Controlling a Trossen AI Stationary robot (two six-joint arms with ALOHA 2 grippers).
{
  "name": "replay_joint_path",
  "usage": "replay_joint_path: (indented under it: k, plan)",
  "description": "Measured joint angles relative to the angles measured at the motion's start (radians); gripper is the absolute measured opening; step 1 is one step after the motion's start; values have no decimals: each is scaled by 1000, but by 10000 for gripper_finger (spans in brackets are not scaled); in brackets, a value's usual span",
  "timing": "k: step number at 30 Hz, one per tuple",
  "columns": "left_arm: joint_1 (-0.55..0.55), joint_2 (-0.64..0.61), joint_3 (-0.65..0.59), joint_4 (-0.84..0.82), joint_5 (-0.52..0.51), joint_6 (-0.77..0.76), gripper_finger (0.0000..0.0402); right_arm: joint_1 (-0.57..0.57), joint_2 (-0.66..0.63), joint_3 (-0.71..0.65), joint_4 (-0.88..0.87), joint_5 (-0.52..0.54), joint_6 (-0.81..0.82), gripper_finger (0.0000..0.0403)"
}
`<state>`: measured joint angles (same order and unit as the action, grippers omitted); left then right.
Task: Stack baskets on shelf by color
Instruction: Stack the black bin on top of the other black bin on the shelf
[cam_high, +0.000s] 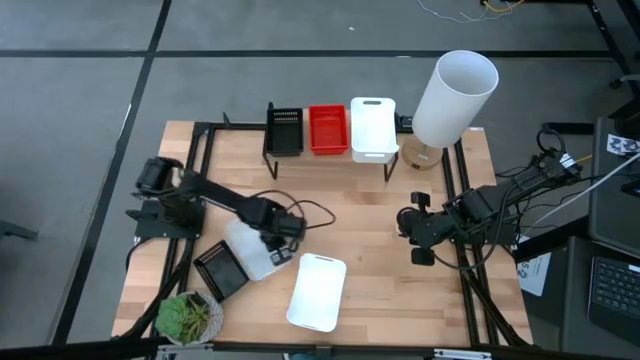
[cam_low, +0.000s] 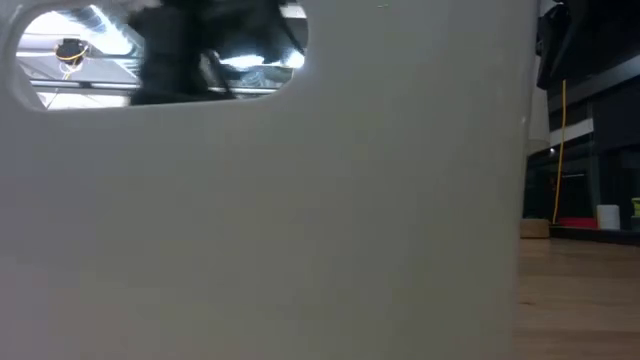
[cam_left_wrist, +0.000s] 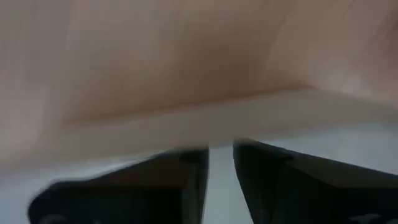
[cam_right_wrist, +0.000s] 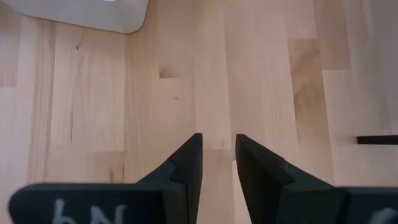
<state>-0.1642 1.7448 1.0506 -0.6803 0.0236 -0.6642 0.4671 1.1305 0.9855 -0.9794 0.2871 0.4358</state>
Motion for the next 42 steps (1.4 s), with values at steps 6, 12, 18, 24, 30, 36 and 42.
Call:
replay_joint_path:
  k: [6,12,18,24,30,36,42]
  plan:
    - [47,89,157,408,-63,299,66,0,0,0,0,0,33,97]
    - [50,124,357,501,-262,487,66,0,-1,0,2,-1,34,97]
    - [-31,60,539,-44,-282,369,66,0,0,0,0,-1,30,97]
    - [-147,39,614,-576,-135,-144,65,0,-1,0,-10,-1,26,97]
    - [-281,37,497,-762,-14,-406,65,0,-1,0,-10,-1,8,97]
    - [-374,14,334,-571,172,-711,65,0,-1,0,-10,0,0,97]
    - [-405,9,166,-321,252,-745,63,0,-1,0,-10,-1,-7,97]
